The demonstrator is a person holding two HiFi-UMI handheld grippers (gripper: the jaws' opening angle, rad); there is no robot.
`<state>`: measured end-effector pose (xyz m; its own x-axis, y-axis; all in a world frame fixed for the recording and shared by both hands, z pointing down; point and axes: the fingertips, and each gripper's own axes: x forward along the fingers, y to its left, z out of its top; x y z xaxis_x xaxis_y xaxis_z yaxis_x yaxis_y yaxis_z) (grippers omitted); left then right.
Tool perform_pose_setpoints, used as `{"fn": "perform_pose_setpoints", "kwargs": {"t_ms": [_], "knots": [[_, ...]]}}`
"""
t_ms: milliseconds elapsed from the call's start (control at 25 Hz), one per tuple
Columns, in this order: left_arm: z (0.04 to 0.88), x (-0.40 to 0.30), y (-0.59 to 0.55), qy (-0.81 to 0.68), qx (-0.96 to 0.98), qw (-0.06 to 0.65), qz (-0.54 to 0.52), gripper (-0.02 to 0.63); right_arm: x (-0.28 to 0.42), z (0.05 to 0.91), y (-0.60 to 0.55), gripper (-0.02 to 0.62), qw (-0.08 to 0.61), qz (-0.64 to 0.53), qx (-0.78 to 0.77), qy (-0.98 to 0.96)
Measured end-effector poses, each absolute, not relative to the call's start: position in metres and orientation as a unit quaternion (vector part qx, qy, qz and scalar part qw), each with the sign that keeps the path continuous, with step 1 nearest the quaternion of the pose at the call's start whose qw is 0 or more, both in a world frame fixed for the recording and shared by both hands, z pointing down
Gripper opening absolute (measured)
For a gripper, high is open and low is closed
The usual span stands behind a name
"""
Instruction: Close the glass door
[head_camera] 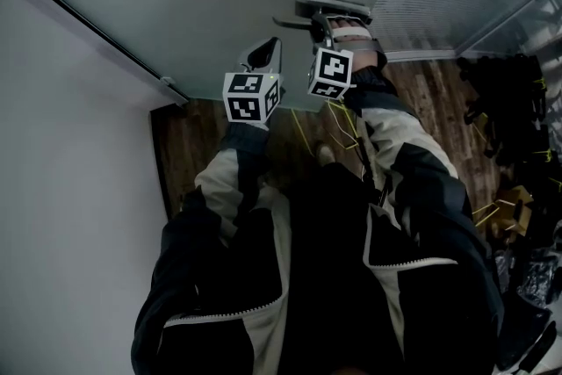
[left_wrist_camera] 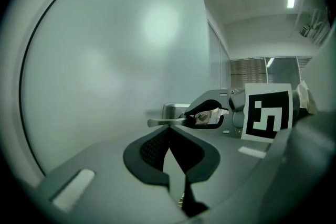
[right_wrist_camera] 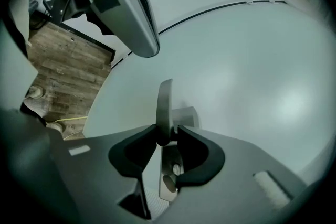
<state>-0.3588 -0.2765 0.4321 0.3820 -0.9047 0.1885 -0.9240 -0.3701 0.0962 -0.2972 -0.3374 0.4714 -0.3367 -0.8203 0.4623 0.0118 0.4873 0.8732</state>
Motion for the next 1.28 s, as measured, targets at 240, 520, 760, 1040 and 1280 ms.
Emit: {"fn": "perform_pose_setpoints", "kwargs": {"t_ms": [240, 520, 760, 1040, 1280], "knots": [[0.423, -0.352, -0.328, -0.577, 0.81, 0.094, 0.054, 0.003, -0.289, 0.466, -0.393, 0.124, 0.492, -0.443, 0.277, -0.697], [0.419, -0.341, -0.387, -0.606, 0.789, 0.093, 0.048, 0.003, -0.296, 0.474, -0.453, 0.122, 0.478, -0.467, 0.239, -0.705], [0.419, -0.335, -0.424, -0.632, 0.769, 0.088, 0.043, 0.003, -0.296, 0.481, -0.5, 0.117, 0.467, -0.488, 0.221, -0.704], [0.407, -0.346, -0.445, -0.636, 0.765, 0.083, 0.062, 0.003, -0.306, 0.471, -0.547, 0.118, 0.467, -0.494, 0.224, -0.698], [0.409, -0.34, -0.462, -0.621, 0.776, 0.082, 0.072, 0.003, -0.315, 0.473, -0.581, 0.118, 0.473, -0.5, 0.231, -0.688]]}}
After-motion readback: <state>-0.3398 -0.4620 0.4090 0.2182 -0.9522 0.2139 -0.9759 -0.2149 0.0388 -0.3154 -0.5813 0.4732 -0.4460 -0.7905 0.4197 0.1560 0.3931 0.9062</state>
